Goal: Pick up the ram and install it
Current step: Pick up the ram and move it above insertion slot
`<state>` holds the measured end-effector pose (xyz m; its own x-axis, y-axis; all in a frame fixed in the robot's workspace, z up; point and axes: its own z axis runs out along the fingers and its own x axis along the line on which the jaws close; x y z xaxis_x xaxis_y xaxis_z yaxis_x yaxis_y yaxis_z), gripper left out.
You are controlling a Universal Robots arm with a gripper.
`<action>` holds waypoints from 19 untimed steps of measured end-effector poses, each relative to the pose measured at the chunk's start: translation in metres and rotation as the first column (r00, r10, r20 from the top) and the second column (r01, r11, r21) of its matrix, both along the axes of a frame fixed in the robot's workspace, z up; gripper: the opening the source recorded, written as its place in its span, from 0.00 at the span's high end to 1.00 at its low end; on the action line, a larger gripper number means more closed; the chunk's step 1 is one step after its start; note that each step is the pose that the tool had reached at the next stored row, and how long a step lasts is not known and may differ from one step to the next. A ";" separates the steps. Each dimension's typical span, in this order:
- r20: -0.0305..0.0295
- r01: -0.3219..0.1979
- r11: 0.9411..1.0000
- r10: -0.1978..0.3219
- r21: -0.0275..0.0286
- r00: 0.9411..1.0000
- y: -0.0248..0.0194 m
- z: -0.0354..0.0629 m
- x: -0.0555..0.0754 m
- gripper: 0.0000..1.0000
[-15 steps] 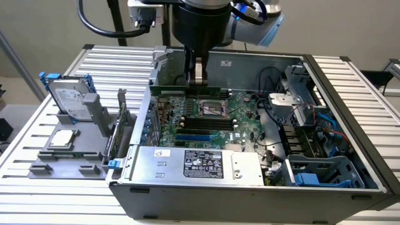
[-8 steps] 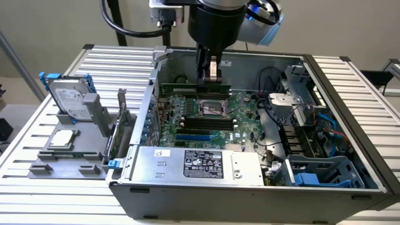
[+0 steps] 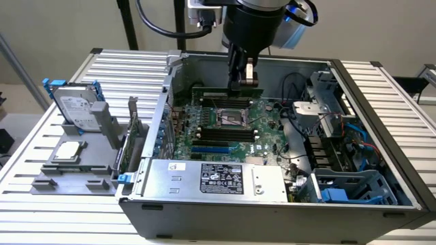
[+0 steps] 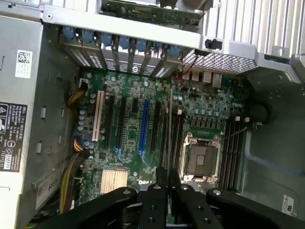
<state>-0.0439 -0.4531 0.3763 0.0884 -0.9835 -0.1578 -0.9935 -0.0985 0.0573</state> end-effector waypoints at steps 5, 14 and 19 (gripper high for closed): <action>0.000 0.006 1.000 -0.006 -0.002 1.000 0.0084 -0.0014 0.009 0.86; 0.006 0.077 0.997 -0.077 -0.011 0.997 0.0099 -0.0030 0.010 0.86; 0.008 0.078 0.997 -0.078 -0.014 0.997 0.0100 -0.0030 0.010 0.86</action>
<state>-0.0335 -0.4430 0.3733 0.0126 -0.9895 -0.1437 -0.9985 -0.0200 0.0504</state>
